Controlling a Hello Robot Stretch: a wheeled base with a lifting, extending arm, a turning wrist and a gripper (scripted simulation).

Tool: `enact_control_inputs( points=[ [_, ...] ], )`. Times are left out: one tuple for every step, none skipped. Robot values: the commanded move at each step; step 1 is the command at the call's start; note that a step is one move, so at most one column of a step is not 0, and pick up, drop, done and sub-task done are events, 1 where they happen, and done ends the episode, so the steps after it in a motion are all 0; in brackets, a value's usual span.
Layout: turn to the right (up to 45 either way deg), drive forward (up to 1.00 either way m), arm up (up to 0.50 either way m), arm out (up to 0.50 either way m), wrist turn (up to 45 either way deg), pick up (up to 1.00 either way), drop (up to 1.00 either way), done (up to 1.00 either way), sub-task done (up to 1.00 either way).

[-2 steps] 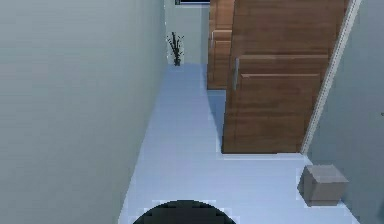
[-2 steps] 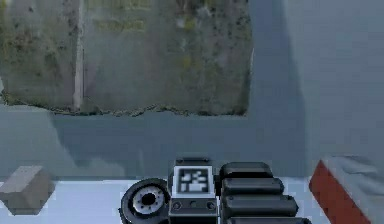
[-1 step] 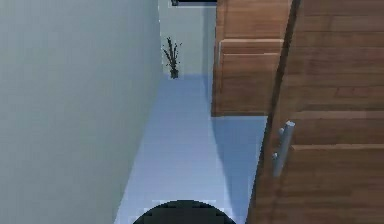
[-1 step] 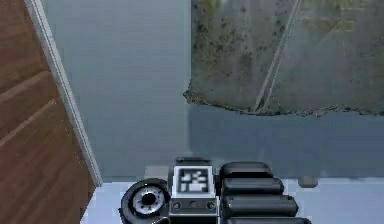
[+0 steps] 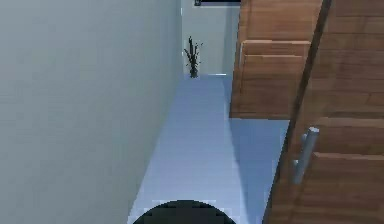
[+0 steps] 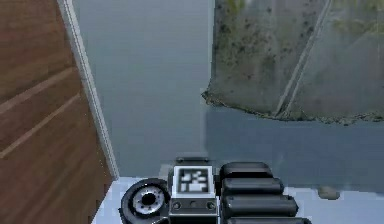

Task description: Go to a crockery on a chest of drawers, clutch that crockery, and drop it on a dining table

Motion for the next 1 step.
enact_control_inputs(
  points=[
    [0.0, 0.60, 0.00, 0.00, 0.0, 0.00, 0.00, 0.00, 0.00]
  ],
)
